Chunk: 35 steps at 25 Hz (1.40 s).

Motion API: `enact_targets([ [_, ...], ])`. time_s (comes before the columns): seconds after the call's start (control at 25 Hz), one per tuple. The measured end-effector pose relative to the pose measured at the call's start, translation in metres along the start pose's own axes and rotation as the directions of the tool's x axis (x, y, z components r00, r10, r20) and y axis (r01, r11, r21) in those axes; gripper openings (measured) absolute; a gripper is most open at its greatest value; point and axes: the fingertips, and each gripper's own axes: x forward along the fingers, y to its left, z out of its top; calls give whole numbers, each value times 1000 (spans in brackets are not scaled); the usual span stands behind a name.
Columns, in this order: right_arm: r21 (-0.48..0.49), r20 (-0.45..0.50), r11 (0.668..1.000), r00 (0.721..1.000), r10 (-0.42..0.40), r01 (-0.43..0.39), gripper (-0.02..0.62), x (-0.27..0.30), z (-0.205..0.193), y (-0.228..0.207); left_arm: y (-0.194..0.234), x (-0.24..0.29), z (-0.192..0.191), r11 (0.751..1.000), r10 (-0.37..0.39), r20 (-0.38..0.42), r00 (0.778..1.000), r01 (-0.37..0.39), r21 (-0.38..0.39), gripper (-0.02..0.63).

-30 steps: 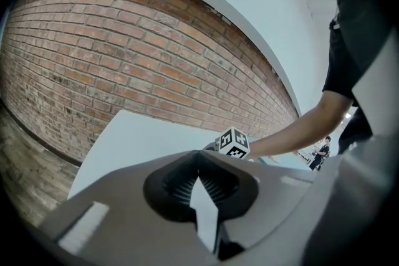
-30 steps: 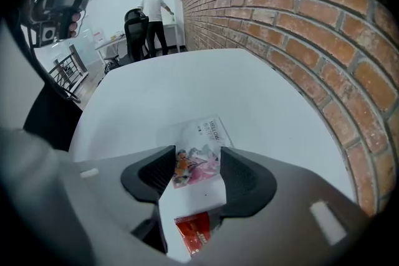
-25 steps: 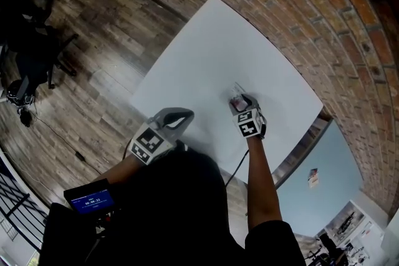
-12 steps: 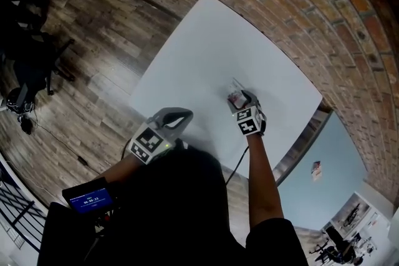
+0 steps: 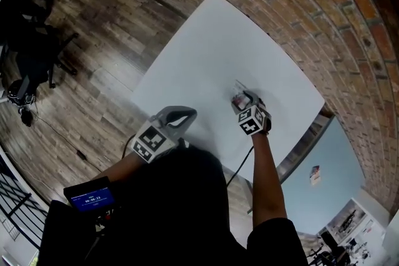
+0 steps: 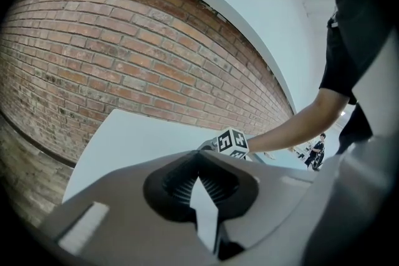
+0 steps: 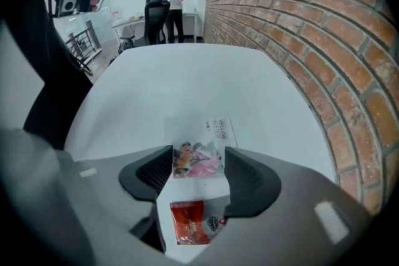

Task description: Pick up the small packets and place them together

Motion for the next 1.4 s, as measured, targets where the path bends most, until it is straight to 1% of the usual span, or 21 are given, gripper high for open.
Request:
enact_targets([
  [0.12,-21,7,1000,1000,-6,6,260,-2,1,1,0,-1,0,1000,11,3,1000,-11,-4,2],
  [0.16,-22,19,1000,1000,-12,12,272,-4,3,0,1,0,0,1000,15,4,1000,-15,-4,2],
  [0.28,4,90,999,995,-49,49,279,-26,11,-4,0,-2,1,1000,28,9,1000,-28,-8,2],
  [0.4,67,155,993,982,-106,97,278,-57,11,-6,-3,-4,0,999,31,14,999,-31,-9,2],
  [0.52,196,233,972,957,-173,128,268,-96,8,-8,-5,-2,5,1000,18,31,999,-17,-6,2],
  [0.56,260,278,957,939,-203,130,267,-113,11,-8,-4,-1,9,1000,11,39,999,-11,2,2],
  [0.6,330,333,935,911,-244,129,260,-132,17,-8,-2,-1,14,1000,4,49,999,-5,13,2],
  [0.64,408,395,905,870,-295,122,238,-154,26,-8,1,0,20,1000,-3,62,998,1,21,2],
  [0.68,491,457,866,816,-353,99,194,-177,36,-6,5,-1,26,1000,-8,80,997,7,18,2],
  [0.72,571,512,819,756,-409,57,118,-199,46,-2,7,-3,33,1000,-12,109,994,13,-5,2],
  [0.76,638,549,770,701,-455,0,2,-218,54,4,8,-6,40,999,-14,147,989,21,-43,1],
  [0.8,683,568,728,663,-488,-49,2,-232,62,10,6,-9,46,996,-16,184,983,31,-79,1],
  [0.84,708,572,703,639,-515,-67,2,-241,68,16,2,-9,50,995,-23,208,978,43,-91,1],
  [0.88,719,564,693,621,-543,-48,2,-249,74,20,-4,-6,51,996,-38,216,976,54,-72,0],
  [0.96,737,522,674,592,-615,50,2,-261,79,27,-17,3,50,997,-75,208,975,78,-8,1],
  [1.04,765,454,628,573,-682,142,2,-271,74,38,-24,9,51,996,-87,207,975,86,14,1],
  [1.12,790,401,585,566,-721,186,2,-277,64,54,-31,6,57,996,-83,219,972,76,39,2],
  [1.16,794,394,576,558,-730,192,2,-280,61,61,-35,3,61,996,-81,229,970,69,58,1],
  [1.24,795,409,576,533,-741,191,2,-289,57,72,-49,-4,66,994,-82,243,966,61,93,2],
  [1.32,799,427,574,504,-751,178,2,-300,51,79,-68,-8,65,992,-99,247,964,75,104,1],
  [1.4,809,440,568,481,-758,155,2,-310,41,84,-90,-9,61,990,-113,252,961,88,108,1],
])
